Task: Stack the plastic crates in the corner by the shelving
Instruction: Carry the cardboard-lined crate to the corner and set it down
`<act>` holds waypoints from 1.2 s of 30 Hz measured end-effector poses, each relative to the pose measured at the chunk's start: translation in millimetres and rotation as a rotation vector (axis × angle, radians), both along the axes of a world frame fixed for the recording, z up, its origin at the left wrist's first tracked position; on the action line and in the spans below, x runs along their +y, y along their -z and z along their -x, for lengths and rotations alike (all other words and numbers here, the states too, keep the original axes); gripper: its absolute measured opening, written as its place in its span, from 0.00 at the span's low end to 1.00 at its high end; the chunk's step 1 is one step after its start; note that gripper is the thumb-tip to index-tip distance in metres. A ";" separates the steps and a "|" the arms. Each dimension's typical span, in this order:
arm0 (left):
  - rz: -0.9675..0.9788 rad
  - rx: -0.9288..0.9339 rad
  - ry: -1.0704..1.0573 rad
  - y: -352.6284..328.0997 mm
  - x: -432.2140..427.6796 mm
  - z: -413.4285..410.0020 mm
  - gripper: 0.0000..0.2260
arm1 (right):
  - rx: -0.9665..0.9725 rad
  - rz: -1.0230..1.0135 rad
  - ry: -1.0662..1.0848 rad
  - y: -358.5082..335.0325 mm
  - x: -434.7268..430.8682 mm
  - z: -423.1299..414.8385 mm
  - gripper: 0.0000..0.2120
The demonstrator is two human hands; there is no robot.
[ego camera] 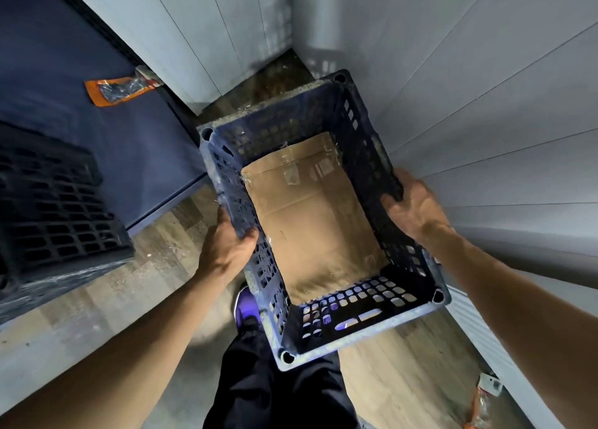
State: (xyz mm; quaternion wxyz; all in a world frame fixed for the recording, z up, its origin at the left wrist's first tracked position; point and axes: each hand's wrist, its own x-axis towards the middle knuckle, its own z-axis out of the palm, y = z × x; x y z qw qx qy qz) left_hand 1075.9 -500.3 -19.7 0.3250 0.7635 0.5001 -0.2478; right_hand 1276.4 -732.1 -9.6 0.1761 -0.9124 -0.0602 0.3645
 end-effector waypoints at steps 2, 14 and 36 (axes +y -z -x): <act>0.003 -0.031 -0.007 6.6 -1.7 -5.6 0.34 | -0.004 0.015 -0.012 5.7 0.2 -6.0 0.18; 0.108 -0.057 -0.044 49.3 -20.5 -22.2 0.38 | 0.023 -0.056 0.018 56.1 -6.9 -28.8 0.26; -0.015 0.028 0.406 63.7 -50.8 -29.7 0.30 | 0.039 0.134 -0.252 78.9 -28.6 3.0 0.28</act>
